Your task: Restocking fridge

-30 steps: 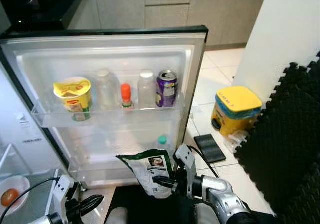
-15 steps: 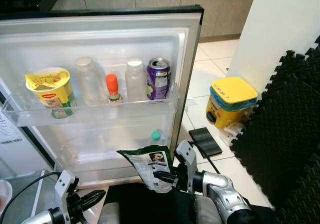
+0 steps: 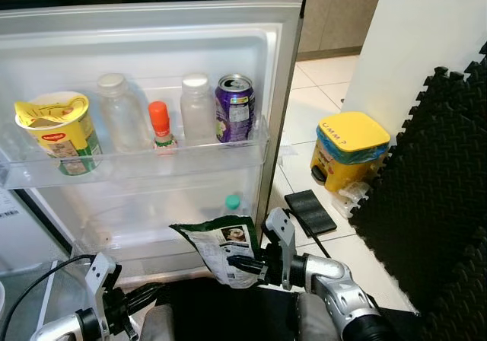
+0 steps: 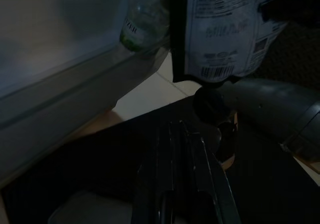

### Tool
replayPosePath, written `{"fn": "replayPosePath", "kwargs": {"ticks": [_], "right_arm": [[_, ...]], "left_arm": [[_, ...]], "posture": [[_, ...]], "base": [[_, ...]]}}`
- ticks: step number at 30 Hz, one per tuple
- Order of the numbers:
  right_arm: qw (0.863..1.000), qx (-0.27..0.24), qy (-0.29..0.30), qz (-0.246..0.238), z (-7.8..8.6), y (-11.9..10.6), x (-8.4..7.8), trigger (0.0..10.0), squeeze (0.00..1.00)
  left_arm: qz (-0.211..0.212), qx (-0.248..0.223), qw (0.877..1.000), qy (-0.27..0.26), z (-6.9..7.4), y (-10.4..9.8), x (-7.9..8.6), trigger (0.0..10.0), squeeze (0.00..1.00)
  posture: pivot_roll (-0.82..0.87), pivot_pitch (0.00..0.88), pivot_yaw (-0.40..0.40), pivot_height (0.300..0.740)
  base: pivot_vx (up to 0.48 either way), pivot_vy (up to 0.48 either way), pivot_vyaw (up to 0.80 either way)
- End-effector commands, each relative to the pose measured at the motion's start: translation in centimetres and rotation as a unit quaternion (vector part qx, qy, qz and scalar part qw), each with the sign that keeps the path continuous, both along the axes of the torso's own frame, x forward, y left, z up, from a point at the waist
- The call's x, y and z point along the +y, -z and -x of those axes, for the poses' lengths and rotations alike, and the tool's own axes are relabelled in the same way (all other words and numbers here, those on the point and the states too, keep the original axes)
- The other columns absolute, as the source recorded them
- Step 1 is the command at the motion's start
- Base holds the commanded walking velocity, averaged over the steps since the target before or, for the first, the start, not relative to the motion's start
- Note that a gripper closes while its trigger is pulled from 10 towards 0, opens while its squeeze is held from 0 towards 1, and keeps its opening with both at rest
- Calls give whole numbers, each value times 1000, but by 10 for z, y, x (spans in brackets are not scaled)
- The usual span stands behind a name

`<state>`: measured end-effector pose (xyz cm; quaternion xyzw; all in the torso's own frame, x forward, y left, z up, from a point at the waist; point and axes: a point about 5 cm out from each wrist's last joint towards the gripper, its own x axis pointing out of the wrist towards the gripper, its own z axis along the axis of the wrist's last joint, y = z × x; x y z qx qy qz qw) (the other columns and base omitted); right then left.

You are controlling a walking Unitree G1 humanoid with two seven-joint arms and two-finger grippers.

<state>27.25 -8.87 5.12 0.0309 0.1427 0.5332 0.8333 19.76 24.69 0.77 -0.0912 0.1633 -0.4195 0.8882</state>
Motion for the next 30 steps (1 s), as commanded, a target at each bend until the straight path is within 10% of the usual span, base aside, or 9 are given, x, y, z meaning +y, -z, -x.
{"fn": "replayPosePath", "kwargs": {"ticks": [1, 30], "right_arm": [[1000, -18, -8, -21, -6, -12, 9, 10000, 0], [995, -101, 13, 6, -45, -43, 50, 10000, 0]], "left_arm": [[6, -1, 1000, 6, 0, -1, -2, 10000, 0], [25, -10, 999, 17, 7, -7, -14, 10000, 0]], "posture": [[66, 2, -6, 477], [84, 55, -36, 457]], "base": [[0, 0, 0], [0, 0, 0]]}}
